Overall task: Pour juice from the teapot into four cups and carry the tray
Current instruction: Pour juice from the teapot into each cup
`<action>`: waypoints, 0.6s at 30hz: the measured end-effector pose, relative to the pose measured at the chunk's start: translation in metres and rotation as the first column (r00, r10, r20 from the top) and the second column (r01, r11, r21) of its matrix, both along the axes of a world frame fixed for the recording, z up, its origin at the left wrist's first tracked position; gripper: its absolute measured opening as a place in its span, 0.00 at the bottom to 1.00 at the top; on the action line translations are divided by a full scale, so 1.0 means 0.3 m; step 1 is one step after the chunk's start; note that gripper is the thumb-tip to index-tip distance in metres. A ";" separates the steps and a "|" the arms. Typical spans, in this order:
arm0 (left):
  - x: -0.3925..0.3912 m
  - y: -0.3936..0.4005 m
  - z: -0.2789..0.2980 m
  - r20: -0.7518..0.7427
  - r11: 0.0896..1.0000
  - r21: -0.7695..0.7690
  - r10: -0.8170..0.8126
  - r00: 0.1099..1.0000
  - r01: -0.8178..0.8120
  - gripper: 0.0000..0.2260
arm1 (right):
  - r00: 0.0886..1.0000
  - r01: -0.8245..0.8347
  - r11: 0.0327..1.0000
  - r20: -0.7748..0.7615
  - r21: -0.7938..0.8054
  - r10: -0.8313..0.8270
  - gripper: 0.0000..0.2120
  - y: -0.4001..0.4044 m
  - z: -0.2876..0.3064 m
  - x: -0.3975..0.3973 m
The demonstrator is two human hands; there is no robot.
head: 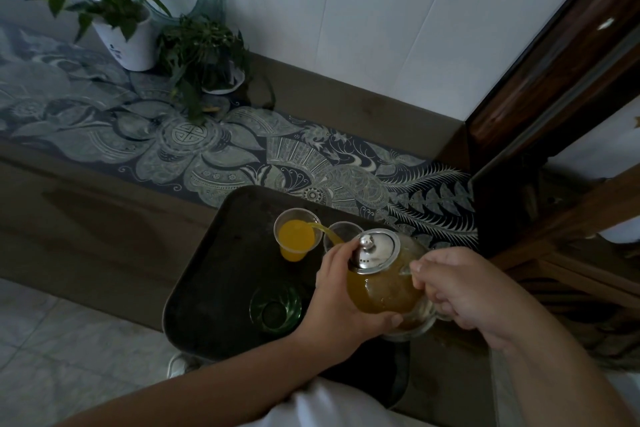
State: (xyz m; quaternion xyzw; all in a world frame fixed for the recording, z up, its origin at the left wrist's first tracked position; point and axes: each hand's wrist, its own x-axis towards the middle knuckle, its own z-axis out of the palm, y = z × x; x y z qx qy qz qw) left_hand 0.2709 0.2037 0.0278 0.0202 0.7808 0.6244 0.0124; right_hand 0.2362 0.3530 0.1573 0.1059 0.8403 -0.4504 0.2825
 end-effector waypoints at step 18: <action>-0.002 -0.058 0.024 0.015 0.993 -0.104 -0.050 0.999 0.052 0.47 | 0.998 0.055 0.997 -0.038 -0.044 -0.057 0.14 -0.015 -0.029 0.038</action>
